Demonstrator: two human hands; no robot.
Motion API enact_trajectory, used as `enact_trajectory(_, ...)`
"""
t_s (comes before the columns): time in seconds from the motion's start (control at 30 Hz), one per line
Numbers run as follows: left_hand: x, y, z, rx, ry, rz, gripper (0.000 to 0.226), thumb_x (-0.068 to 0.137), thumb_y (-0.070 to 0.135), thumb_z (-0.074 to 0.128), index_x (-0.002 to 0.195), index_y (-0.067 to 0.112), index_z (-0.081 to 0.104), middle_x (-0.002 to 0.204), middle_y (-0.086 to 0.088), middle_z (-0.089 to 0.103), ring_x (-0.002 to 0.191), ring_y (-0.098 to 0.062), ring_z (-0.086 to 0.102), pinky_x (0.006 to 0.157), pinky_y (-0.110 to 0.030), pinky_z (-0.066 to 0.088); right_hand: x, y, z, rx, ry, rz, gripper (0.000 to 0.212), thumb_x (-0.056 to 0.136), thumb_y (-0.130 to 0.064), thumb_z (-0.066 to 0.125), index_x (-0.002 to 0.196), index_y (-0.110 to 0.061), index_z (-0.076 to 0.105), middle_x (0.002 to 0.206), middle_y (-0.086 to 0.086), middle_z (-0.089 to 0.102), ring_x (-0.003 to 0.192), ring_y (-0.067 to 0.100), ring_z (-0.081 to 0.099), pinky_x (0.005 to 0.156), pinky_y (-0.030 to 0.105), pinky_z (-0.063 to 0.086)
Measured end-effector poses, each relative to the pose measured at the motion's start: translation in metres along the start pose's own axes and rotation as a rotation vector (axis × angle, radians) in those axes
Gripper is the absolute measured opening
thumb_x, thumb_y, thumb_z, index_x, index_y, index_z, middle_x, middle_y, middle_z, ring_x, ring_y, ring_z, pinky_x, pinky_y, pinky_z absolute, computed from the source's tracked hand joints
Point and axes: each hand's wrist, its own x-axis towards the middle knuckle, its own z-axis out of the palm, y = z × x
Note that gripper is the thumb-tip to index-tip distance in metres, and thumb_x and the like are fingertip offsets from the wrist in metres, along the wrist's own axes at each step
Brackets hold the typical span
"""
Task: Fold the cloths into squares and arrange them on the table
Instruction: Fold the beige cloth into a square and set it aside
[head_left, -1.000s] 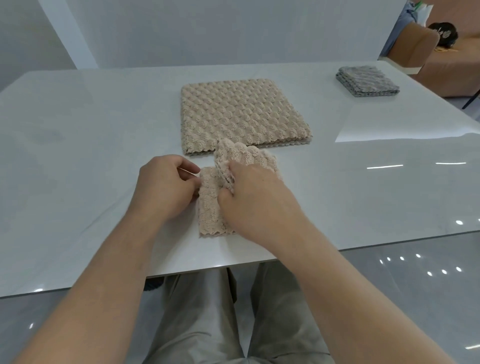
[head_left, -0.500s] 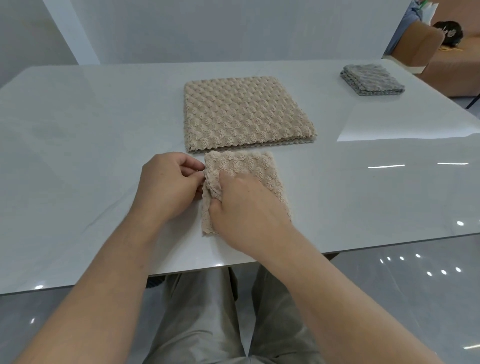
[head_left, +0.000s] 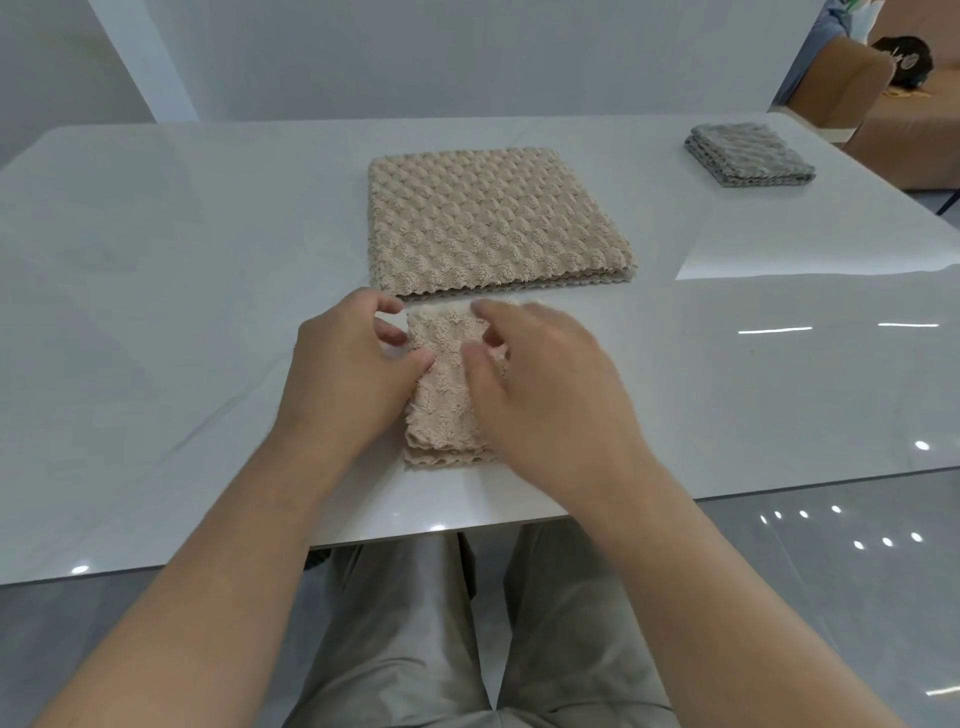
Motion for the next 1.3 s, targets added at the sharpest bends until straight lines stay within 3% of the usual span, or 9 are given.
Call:
enact_trajectory(0.13, -0.014, 0.018, 0.008, 0.173, 0.115, 0.335, 0.045, 0.095, 0.028, 0.065, 0.137, 0.017, 0.055, 0.134, 0.001, 0.056, 0.121, -0.019, 0.054, 0.103, -0.031, 0.041, 0.012, 0.026, 0.005, -0.071, 0.136, -0.035, 0.031, 0.102, -0.021, 0.048, 0.124, -0.008, 0.065, 0.124, 0.006, 0.066, 0.119, 0.026, 0.056, 0.099, 0.043, 0.048)
enact_trajectory(0.2, -0.018, 0.026, 0.015, 0.19, 0.011, 0.451, 0.046, 0.102, 0.03, 0.052, 0.145, 0.012, 0.05, 0.146, -0.003, 0.052, 0.136, -0.019, 0.045, 0.114, -0.03, 0.031, 0.018, 0.037, 0.007, -0.077, 0.099, -0.026, 0.033, 0.104, -0.019, 0.045, 0.129, -0.007, 0.062, 0.135, 0.007, 0.062, 0.129, 0.026, 0.052, 0.107, 0.04, 0.043)
enact_trajectory(0.3, -0.018, 0.023, 0.028, 0.314, -0.246, 0.435, 0.059, 0.107, 0.042, 0.031, 0.159, 0.014, 0.026, 0.166, -0.004, 0.024, 0.155, -0.02, 0.015, 0.126, -0.037, 0.012, 0.02, 0.045, 0.005, -0.097, -0.059, -0.013, 0.042, 0.108, -0.023, 0.035, 0.144, -0.01, 0.05, 0.154, 0.004, 0.045, 0.147, 0.024, 0.032, 0.119, 0.036, 0.029)
enact_trajectory(0.47, -0.017, 0.008, 0.037, 0.46, -0.381, 0.358, 0.067, 0.105, 0.051, 0.015, 0.162, 0.019, 0.0, 0.17, 0.002, -0.007, 0.155, -0.014, -0.013, 0.126, -0.036, -0.006, 0.017, 0.056, 0.011, -0.139, -0.23, 0.003, 0.048, 0.109, -0.029, 0.029, 0.155, -0.018, 0.034, 0.164, -0.002, 0.025, 0.154, 0.019, 0.013, 0.123, 0.037, 0.017)
enact_trajectory(0.73, -0.014, 0.001, 0.034, 0.525, -0.434, 0.312, 0.075, 0.1, 0.06, 0.01, 0.16, 0.02, -0.01, 0.168, 0.002, -0.017, 0.153, -0.015, -0.02, 0.126, -0.041, -0.007, 0.012, 0.066, 0.016, -0.188, -0.304, 0.114, 0.054, 0.108, -0.043, 0.016, 0.16, -0.027, 0.013, 0.167, -0.012, 0.008, 0.154, 0.015, -0.003, 0.125, 0.044, 0.001)
enact_trajectory(0.9, -0.014, 0.002, 0.035, 0.553, -0.441, 0.303, 0.073, 0.102, 0.058, 0.012, 0.161, 0.019, -0.01, 0.168, 0.001, -0.016, 0.153, -0.016, -0.02, 0.126, -0.042, -0.007, 0.007, 0.058, -0.001, -0.246, -0.235, 0.059, 0.054, 0.108, -0.041, 0.016, 0.159, -0.024, 0.018, 0.166, -0.011, 0.013, 0.154, 0.015, -0.002, 0.125, 0.045, 0.002)
enact_trajectory(1.07, -0.014, 0.002, 0.036, 0.553, -0.438, 0.309, 0.073, 0.103, 0.058, 0.012, 0.16, 0.019, -0.011, 0.168, 0.001, -0.017, 0.153, -0.016, -0.02, 0.126, -0.041, -0.007, 0.003, 0.063, -0.001, -0.25, -0.383, 0.056, 0.052, 0.108, -0.041, 0.021, 0.159, -0.028, 0.021, 0.166, -0.013, 0.013, 0.155, 0.017, 0.002, 0.124, 0.048, 0.005)
enact_trajectory(1.23, -0.012, 0.004, 0.034, 0.562, -0.471, 0.294, 0.074, 0.102, 0.059, 0.012, 0.161, 0.02, -0.009, 0.168, 0.002, -0.016, 0.153, -0.016, -0.02, 0.126, -0.044, -0.006, -0.001, 0.067, -0.011, -0.152, -0.274, 0.067, 0.05, 0.108, -0.041, 0.022, 0.156, -0.028, 0.03, 0.164, -0.011, 0.022, 0.154, 0.014, 0.005, 0.125, 0.044, 0.008)
enact_trajectory(1.3, -0.009, 0.008, 0.03, 0.561, -0.486, 0.298, 0.076, 0.102, 0.06, 0.016, 0.161, 0.019, -0.006, 0.169, 0.002, -0.011, 0.155, -0.017, -0.015, 0.126, -0.044, -0.004, -0.002, 0.07, -0.01, -0.186, -0.328, 0.078, 0.049, 0.108, -0.042, 0.023, 0.154, -0.029, 0.032, 0.163, -0.01, 0.025, 0.154, 0.016, 0.008, 0.124, 0.047, 0.01)
